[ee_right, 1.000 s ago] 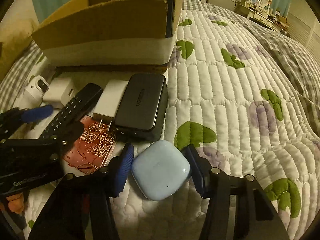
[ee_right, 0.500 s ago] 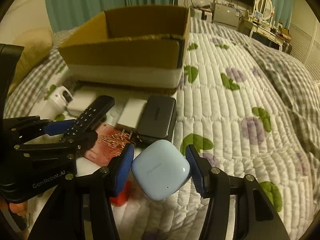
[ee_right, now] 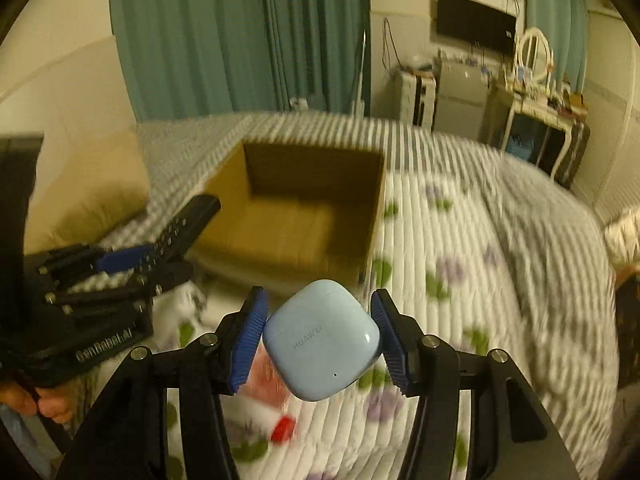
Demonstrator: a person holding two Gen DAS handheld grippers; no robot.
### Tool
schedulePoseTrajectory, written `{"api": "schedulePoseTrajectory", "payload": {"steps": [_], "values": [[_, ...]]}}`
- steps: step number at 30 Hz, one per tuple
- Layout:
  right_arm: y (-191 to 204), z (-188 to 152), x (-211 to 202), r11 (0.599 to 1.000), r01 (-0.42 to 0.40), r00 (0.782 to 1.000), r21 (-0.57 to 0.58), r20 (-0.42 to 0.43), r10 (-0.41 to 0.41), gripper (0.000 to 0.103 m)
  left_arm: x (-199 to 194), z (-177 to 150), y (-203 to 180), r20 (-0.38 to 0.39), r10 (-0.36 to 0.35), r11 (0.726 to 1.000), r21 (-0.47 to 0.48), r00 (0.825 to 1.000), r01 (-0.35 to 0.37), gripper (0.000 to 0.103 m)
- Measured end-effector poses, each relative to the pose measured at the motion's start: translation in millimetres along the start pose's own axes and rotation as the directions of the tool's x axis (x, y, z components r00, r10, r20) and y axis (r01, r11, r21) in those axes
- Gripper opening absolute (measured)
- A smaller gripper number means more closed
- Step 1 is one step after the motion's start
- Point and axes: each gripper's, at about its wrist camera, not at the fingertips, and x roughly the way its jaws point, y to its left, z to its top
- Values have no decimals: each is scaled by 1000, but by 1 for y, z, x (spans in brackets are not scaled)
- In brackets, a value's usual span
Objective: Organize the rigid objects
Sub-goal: 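Grasp the black remote with the left tool while the right tool grasps the blue earbud case, then lower the remote and earbud case into the box and open both tools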
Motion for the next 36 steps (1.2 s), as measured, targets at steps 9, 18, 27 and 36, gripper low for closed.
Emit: {"api": "schedulePoseTrajectory", "payload": {"steps": [9, 18, 27, 36], "values": [[1, 97, 36, 999, -42, 997, -11, 67, 43, 54, 50, 57, 17, 17, 100, 995, 10, 995, -101, 41], [-15, 120, 139, 1000, -26, 1000, 5, -18, 26, 54, 130, 69, 23, -50, 95, 995, 19, 994, -95, 41], [-38, 104, 190, 999, -27, 998, 31, -64, 29, 54, 160, 61, 20, -69, 100, 994, 44, 993, -97, 42], [-47, 113, 144, 998, 12, 1000, 68, 8, -13, 79, 108, 57, 14, -17, 91, 996, 28, 996, -90, 73]]}}
